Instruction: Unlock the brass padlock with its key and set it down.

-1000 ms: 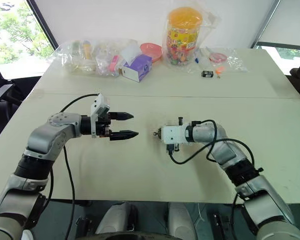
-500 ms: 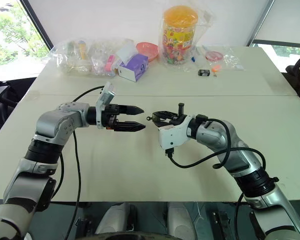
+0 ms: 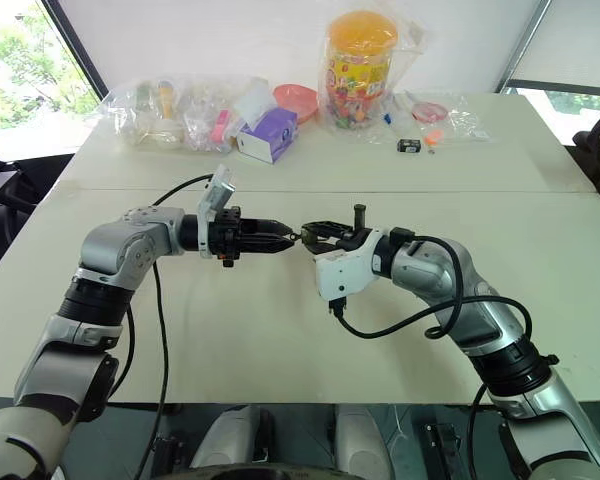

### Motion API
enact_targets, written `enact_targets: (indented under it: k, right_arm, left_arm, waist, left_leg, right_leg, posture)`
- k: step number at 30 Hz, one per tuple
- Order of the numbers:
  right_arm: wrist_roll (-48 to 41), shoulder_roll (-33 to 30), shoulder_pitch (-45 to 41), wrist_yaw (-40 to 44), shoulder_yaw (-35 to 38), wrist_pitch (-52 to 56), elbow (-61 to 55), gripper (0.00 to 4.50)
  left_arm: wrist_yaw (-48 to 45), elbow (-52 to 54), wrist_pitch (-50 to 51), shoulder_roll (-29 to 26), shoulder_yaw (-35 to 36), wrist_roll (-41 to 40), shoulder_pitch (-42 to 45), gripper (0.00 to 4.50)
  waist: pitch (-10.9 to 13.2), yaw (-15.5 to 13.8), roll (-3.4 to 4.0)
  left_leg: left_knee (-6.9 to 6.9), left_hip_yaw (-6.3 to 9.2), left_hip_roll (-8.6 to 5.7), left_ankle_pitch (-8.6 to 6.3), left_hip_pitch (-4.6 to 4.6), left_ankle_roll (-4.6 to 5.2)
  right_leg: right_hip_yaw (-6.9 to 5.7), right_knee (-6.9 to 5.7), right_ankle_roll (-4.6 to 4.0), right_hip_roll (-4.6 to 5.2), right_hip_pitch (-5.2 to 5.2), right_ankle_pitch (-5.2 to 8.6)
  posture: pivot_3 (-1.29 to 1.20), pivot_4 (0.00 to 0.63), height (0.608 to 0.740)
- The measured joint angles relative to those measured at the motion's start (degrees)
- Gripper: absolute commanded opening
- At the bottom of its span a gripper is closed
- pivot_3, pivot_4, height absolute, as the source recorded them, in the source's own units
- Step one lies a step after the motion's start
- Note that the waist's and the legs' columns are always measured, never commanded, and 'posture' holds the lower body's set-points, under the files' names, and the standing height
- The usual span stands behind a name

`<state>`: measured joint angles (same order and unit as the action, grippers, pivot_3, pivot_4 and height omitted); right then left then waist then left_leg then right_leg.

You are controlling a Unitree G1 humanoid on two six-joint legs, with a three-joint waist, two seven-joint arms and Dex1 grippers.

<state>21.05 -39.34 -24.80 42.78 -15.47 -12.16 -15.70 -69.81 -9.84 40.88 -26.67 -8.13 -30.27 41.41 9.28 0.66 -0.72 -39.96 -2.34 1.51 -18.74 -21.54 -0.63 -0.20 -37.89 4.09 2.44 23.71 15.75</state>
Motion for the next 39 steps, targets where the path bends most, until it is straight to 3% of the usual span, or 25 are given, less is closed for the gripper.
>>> enact_targets:
  k: [9,14,23,26,39]
  right_arm:
    - [-0.7,0.0,0.0,0.9,0.0,0.8,-2.2,0.72]
    - [-1.0,0.0,0.0,1.1,0.0,1.7,-2.2,0.72]
    - [-1.0,0.0,0.2,2.1,0.3,3.0,-2.9,0.72]
    - [-1.2,0.0,0.3,3.3,0.2,3.2,-3.0,0.72]
    - [-2.4,-0.4,-1.2,5.8,1.6,3.0,-0.9,0.72]
  left_arm:
    - [0.0,-1.3,-0.5,0.9,-0.1,1.0,0.0,1.74]
    - [-0.1,-1.4,-1.3,1.4,-0.1,1.0,0.0,0.08]
    - [-1.0,-1.2,-5.2,1.7,-0.8,2.9,-0.1,0.08]
    - [-1.7,-0.2,-12.0,1.0,-2.6,6.5,-0.7,0.08]
    - [2.5,-10.4,-63.5,4.0,-4.6,24.3,-2.2,0.08]
  waist:
    - [0.0,0.0,0.0]
    - [0.0,0.0,0.0]
    - [0.0,0.0,-0.01]
    - [0.0,0.0,0.0]
    - [0.0,-0.1,0.0]
  left_leg:
    - [0.0,0.0,0.0,0.0,0.0,0.0]
    - [0.0,0.0,0.0,0.0,0.0,0.0]
    - [0.0,0.0,0.0,0.0,0.0,0.0]
    - [0.01,0.0,0.0,0.0,0.0,0.0]
    - [0.04,-0.07,-0.01,-0.01,0.01,0.02]
  right_leg:
    - [0.0,0.0,0.0,0.0,0.0,0.0]
    - [0.0,0.0,0.0,0.01,0.0,0.0]
    - [0.0,0.01,0.0,0.0,0.0,0.0]
    - [0.0,0.01,0.0,0.0,0.0,0.0]
    - [0.0,0.07,0.0,0.02,-0.01,0.0]
  posture:
    - [0.0,0.15,0.74]
    - [0.0,0.15,0.74]
    - [0.0,0.15,0.74]
    - [0.0,0.15,0.74]
    - [0.0,0.15,0.74]
